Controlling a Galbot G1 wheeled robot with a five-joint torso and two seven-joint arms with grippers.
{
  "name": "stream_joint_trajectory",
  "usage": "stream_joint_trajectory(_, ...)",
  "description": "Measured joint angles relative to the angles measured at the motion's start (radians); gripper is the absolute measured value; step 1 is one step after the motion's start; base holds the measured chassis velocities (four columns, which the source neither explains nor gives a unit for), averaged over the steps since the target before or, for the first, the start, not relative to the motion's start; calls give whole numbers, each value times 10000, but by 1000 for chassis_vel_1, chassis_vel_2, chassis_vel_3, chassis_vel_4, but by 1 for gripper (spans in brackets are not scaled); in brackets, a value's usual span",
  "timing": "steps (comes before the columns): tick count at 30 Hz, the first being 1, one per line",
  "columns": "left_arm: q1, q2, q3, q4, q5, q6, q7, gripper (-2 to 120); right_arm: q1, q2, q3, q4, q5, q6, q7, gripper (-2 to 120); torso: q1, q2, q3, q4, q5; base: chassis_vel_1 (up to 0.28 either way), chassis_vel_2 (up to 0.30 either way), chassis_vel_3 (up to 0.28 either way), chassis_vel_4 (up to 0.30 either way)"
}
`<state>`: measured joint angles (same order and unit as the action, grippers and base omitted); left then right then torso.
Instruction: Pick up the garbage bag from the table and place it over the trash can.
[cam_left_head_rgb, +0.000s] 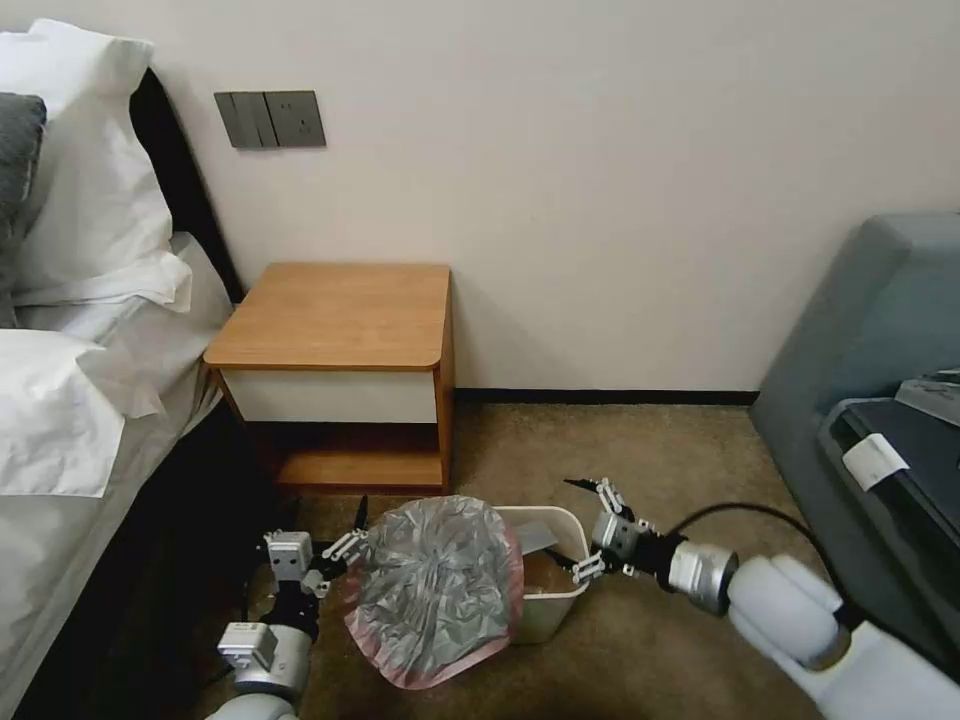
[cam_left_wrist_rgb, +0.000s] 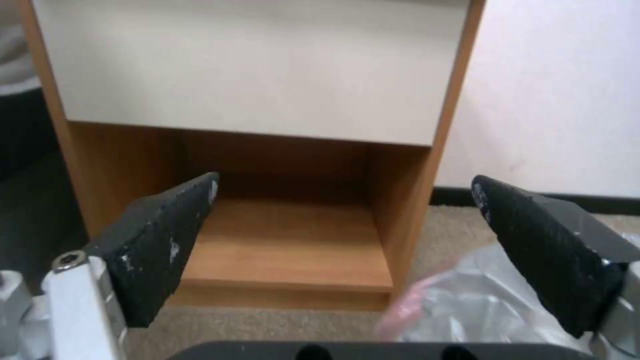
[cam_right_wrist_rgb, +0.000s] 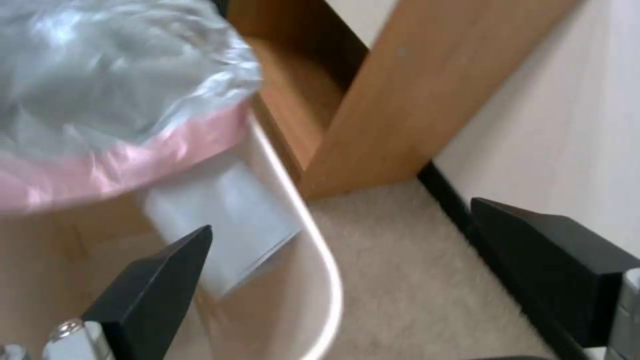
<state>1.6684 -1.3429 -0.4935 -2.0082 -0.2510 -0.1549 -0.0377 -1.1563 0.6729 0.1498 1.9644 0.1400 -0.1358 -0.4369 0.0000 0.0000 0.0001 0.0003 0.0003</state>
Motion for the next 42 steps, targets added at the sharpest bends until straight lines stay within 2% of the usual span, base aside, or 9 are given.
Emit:
stream_joint_trajectory(4, 46, -46, 145, 97, 115, -13, 0, 100, -187, -1213, 178, 403, 1413, -452, 140, 100, 0, 0, 0, -2, -5, 0, 0, 0, 0)
stream_joint_trajectory(8, 4, -51, 256, 108, 129, 1, 1, 99, -1015, -1955, 1182, 644, 1447, -161, -128, 100, 0, 0, 0, -6, -2, 0, 0, 0, 0)
stream_joint_trajectory(14, 108, 136, 389, -440, -401, 587, 27, 99, -2512, -1347, 3305, 1244, 1286, 674, -578, 100, 0, 1, -1, -3, -3, 0, 0, 0, 0)
stream_joint_trajectory(22, 461, 855, 318, -1728, -2201, 2973, -105, 99, -3774, 193, 4039, 1816, 774, 1435, -828, 100, -1, 1, -2, -5, -1, 0, 0, 0, 0)
stream_joint_trajectory(23, 418, 982, 318, -2299, -3005, 4854, -191, 95, -4000, 700, 4012, 1675, 443, 1872, -975, 100, 0, 0, -1, -2, -1, 0, 0, 0, 0)
stream_joint_trajectory(24, 389, 924, 341, -2299, -3045, 5228, -206, 95, -4201, 889, 4096, 1694, 374, 2082, -1152, 100, 0, 1, -1, -6, 2, 0, 0, 0, 0)
stream_joint_trajectory(29, 246, 749, 416, -1872, -3259, 5409, -7, 96, -4366, 1066, 4180, 1771, 383, 2270, -1310, 100, 0, 0, -1, -2, -1, 0, 0, 0, 0)
stream_joint_trajectory(34, 112, 692, 426, -1206, -3011, 4211, 513, 100, -4461, 1102, 4298, 1704, 416, 2340, -1308, 100, 0, 0, -1, -1, 0, 0, 0, 0, 0)
stream_joint_trajectory(42, -230, 611, 413, -1164, -3623, 5009, 647, 100, -4365, 1156, 4096, 1617, 416, 2368, -1187, 100, 0, 0, -1, -2, -3, 0, 0, 0, 0)
